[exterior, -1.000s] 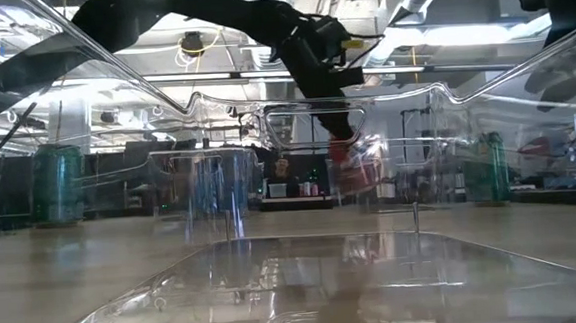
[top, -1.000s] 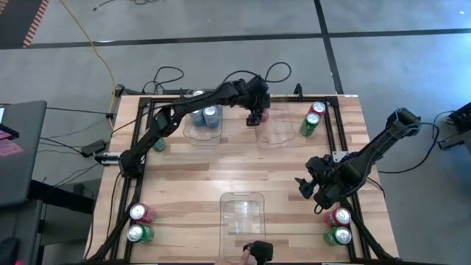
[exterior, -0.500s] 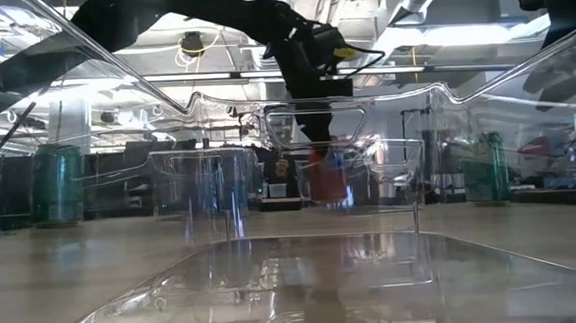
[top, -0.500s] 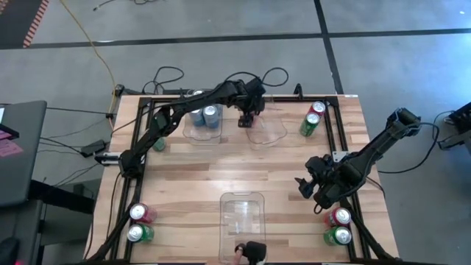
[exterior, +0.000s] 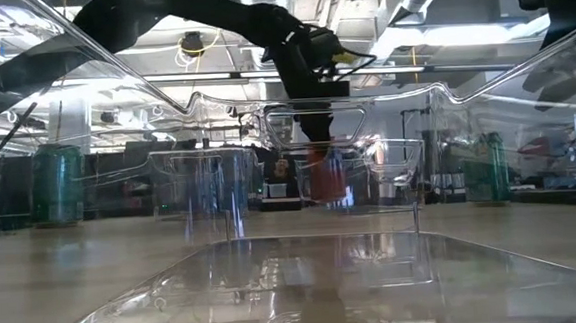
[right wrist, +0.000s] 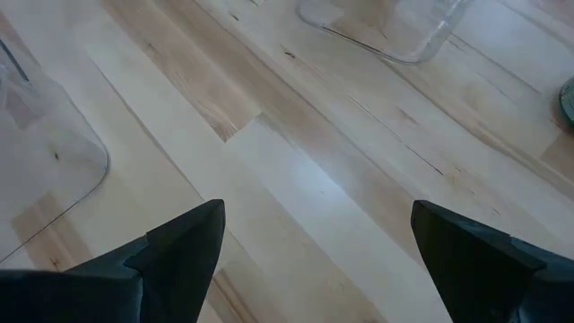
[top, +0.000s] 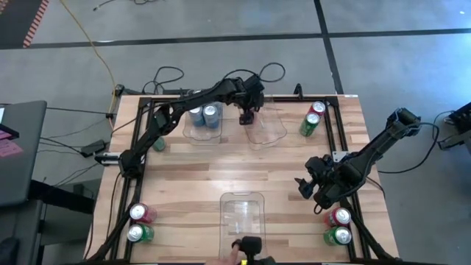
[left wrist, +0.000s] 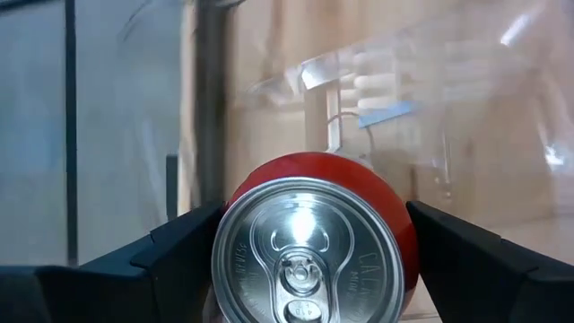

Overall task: Sort soda cans
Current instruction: Put the top right red soda can into the top right transparent bin

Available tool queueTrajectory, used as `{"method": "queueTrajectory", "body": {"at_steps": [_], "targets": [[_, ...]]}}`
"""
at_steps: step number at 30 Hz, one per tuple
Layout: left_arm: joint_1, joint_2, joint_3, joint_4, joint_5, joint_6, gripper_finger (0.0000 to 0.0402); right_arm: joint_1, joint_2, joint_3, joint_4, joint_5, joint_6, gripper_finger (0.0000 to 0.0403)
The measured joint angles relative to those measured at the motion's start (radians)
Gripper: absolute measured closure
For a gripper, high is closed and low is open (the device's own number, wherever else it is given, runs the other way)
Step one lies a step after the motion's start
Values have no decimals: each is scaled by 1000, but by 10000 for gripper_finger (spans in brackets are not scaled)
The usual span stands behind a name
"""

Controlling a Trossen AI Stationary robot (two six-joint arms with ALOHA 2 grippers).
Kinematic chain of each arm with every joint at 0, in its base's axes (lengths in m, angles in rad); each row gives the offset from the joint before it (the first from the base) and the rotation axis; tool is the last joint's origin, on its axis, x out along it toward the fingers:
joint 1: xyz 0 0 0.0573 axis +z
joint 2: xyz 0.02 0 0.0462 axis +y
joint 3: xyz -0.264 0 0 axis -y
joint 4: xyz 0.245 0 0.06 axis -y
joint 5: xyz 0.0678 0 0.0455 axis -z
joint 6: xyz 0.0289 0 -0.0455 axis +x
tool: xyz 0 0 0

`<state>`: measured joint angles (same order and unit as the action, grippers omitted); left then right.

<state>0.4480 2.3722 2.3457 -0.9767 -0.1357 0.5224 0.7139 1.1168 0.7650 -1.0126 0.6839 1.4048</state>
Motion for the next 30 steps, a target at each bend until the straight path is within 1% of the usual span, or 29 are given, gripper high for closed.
{"method": "queueTrajectory", "body": {"at_steps": [6,11,14,17,26,30], "targets": [[34,0,0,10,-7,-118,69,0,0,0,1,0,1,27],[64,2,-1,14,0,-153,48,-1,0,0,5,0,1,27],[74,0,-21,46,-4,-152,42,-2,0,0,6,0,1,27],[77,4,-26,45,-11,-115,41,-2,0,0,13,0,1,27],[58,3,-3,42,-19,-117,40,-9,0,0,27,1,-6,27],[40,-3,-3,10,-98,-93,40,-16,0,0,34,22,-7,27]]}}
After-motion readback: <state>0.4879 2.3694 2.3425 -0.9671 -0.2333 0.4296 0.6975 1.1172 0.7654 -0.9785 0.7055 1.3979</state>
